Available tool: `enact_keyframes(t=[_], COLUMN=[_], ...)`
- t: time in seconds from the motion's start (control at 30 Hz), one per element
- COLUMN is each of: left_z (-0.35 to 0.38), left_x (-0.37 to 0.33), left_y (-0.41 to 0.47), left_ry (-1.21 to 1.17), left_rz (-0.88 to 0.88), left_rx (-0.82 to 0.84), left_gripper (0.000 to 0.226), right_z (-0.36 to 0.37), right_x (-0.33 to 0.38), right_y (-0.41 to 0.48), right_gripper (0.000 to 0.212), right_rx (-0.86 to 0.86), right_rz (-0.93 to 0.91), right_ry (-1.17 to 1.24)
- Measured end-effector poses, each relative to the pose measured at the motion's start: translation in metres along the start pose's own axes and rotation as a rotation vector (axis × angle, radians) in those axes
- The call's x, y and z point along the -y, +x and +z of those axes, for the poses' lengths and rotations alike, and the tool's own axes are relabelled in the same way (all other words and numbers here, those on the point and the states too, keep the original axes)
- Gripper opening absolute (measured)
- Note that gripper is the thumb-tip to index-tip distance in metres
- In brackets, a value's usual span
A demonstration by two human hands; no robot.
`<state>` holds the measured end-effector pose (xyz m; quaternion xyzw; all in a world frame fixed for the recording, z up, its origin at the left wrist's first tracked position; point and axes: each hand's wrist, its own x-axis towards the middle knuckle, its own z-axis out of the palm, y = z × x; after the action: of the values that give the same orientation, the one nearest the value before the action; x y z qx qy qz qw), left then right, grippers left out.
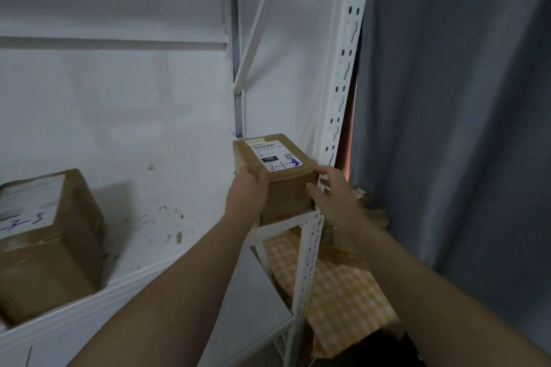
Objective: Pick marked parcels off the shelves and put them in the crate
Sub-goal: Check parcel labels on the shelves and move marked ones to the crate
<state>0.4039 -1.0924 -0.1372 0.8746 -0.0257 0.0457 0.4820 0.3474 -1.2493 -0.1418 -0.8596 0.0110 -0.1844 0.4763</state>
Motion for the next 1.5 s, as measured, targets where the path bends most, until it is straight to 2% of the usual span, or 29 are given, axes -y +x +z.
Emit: enact_keyframes(t=[0.1, 0.23, 0.3, 0.43, 0.6, 0.7, 0.83, 1.0, 1.13, 1.5], left_z=[0.002, -0.003, -0.011, -0.028, -0.052, -0.064, -0.070, -0.071, -0.075, -0.108], left_x=[0.008, 0.018, 0.024, 0.040, 0.037, 0.037, 0.036, 0.037, 0.043, 0.064], left_y=[-0.001, -0.022, -0.040, -0.070, -0.074, -0.071, -0.075, -0.085, -0.097, -0.139], left_ry=[-0.117, -0.277, -0.344, -0.479, -0.518, -0.577, -0.525, -0.547, -0.558, -0.514], left_rz=[-0.019, 0.050, 0.135, 0.171, 0.187, 0.186, 0.241, 0.340, 0.348, 0.419], left_rx=[-0.001, -0.032, -0.058, -0.027, -0.036, -0.047, -0.077, -0.138, -0.145, -0.041], left_gripper=[0.042, 0.040, 0.038, 0.053, 0.064, 0.066, 0.061, 0.052, 0.047, 0.043], right_z=[0.001, 0.002, 0.004, 0.013, 0.029, 0.034, 0.033, 0.032, 0.035, 0.056], right_x=[0.001, 0.003, 0.004, 0.007, 0.016, 0.024, 0.035, 0.042, 0.047, 0.072], right_y=[-0.003, -0.009, -0.012, -0.022, -0.034, -0.039, -0.041, -0.045, -0.057, -0.125], right_gripper=[0.023, 0.041, 0.042, 0.017, 0.023, 0.031, 0.042, 0.039, 0.041, 0.038], right_rx=[-0.047, -0.045, -0.031, -0.032, 0.027, 0.033, 0.009, 0.015, 0.025, -0.115], right_rz=[0.053, 0.061, 0.094, 0.050, -0.018, -0.058, -0.082, -0.088, -0.083, -0.012], right_ry=[0.169, 0.162, 0.284, 0.448, 0.617, 0.591, 0.562, 0.540, 0.532, 0.559])
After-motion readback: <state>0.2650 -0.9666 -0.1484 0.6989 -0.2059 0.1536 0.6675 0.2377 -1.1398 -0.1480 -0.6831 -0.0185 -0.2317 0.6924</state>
